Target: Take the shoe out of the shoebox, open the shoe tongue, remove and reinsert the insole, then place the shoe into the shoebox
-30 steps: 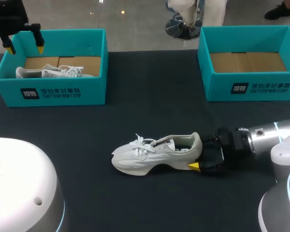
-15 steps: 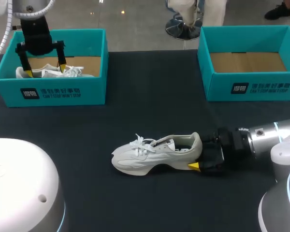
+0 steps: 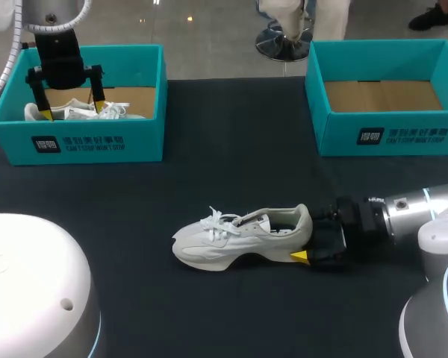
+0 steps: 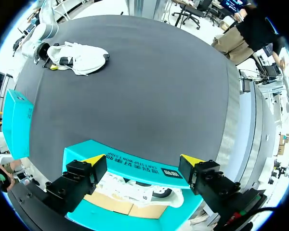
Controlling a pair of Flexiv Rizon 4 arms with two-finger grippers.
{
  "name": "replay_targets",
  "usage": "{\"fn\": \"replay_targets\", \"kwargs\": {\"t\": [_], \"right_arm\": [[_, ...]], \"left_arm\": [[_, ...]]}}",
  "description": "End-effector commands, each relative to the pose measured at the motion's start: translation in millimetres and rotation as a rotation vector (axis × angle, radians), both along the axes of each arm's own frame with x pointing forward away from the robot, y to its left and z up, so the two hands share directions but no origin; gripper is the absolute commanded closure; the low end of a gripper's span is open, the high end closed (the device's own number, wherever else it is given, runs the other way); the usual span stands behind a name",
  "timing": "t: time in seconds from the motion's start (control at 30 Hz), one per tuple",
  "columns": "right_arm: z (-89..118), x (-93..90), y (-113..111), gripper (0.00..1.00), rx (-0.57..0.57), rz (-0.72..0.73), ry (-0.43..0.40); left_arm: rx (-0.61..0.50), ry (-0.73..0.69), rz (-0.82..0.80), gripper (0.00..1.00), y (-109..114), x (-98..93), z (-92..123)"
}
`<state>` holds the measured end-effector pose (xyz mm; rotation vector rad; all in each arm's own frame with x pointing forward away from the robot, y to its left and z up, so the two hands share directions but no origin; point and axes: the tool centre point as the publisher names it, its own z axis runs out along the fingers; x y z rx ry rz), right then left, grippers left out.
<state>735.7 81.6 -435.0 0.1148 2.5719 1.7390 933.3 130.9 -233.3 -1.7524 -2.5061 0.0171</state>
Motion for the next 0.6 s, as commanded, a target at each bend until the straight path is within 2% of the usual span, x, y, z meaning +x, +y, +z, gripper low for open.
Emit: {"fn": "replay_targets", "kwargs": {"t": [0.03,0.2,0.27,0.3,0.33,0.37,0.6], "right_arm": [[-4,0.0,3,1.0,-0.004,-0.001,0.0],[-4,0.0,3,1.0,-0.004,-0.001,0.0],[-4,0.0,3,1.0,-0.004,-0.001,0.0],[-4,0.0,3,1.0,-0.004,-0.001,0.0],[-4,0.0,3,1.0,-0.004,-0.001,0.0],[-4,0.0,3,1.0,-0.004,-0.001,0.0],[-4,0.0,3,1.0,-0.004,-0.001,0.0]], "left_arm": [[0.0,-0.003,-0.001,0.0,1,-1.1,0],[0.0,-0.003,-0.001,0.0,1,-1.1,0],[0.003,0.009,0.12,0.0,-19,-11.6,-5],[0.032,-0.054,0.172,0.0,-30,-21.2,-8],[0.041,-0.055,0.237,0.0,-40,-28.3,-10],[0.026,-0.002,0.278,0.0,-49,-32.5,-11],[0.099,-0.066,0.656,0.0,-98,-63.0,-16]]}}
